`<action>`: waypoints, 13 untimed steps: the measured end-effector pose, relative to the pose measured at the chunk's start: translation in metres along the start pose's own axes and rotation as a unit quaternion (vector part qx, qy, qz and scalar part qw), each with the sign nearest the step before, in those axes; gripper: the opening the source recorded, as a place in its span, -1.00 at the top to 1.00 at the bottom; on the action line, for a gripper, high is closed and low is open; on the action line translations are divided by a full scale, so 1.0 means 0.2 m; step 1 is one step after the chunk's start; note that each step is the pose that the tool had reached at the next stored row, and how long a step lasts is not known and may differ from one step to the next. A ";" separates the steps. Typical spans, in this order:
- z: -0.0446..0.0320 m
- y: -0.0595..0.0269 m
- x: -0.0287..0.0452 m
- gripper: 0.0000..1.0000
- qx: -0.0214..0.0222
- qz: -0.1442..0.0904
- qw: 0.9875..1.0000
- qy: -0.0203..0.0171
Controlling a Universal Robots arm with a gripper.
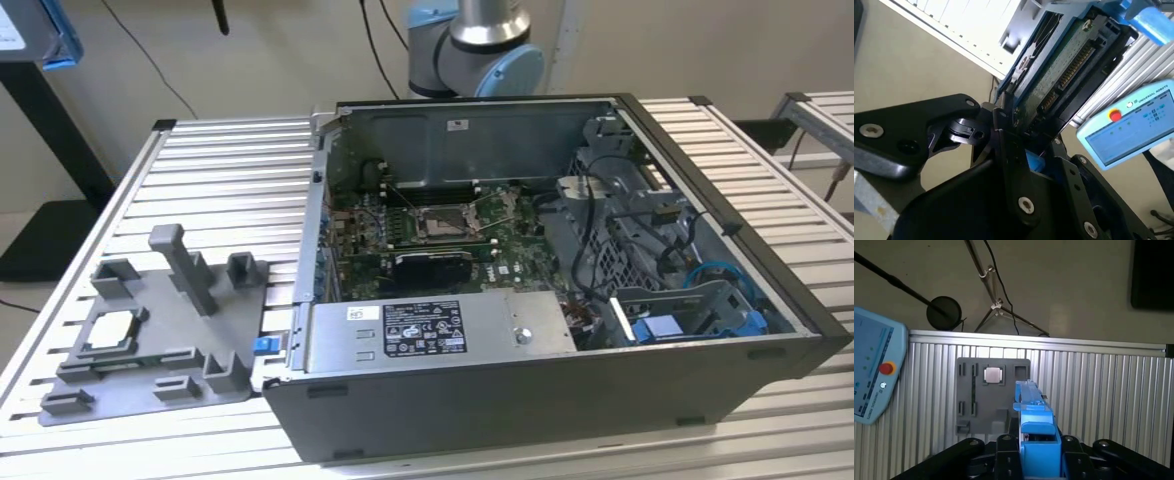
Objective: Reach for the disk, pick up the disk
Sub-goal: 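Pick up the disk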
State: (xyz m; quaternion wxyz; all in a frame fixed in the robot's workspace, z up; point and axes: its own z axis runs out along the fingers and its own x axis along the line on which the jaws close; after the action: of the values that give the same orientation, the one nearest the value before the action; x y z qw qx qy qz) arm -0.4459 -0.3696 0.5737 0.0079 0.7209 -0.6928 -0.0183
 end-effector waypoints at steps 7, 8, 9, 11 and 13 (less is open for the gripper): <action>0.035 -0.159 0.007 1.00 0.000 0.000 1.000 0.000; 0.040 -0.182 0.008 1.00 0.000 0.000 1.000 0.000; 0.044 -0.204 0.009 1.00 0.000 0.000 1.000 0.000; 0.053 -0.249 0.011 1.00 0.000 0.000 1.000 0.000; 0.062 -0.296 0.013 1.00 0.000 0.000 1.000 0.000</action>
State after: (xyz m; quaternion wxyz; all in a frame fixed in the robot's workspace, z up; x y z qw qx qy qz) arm -0.3872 -0.3696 0.5590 0.0079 0.7209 -0.6927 -0.0183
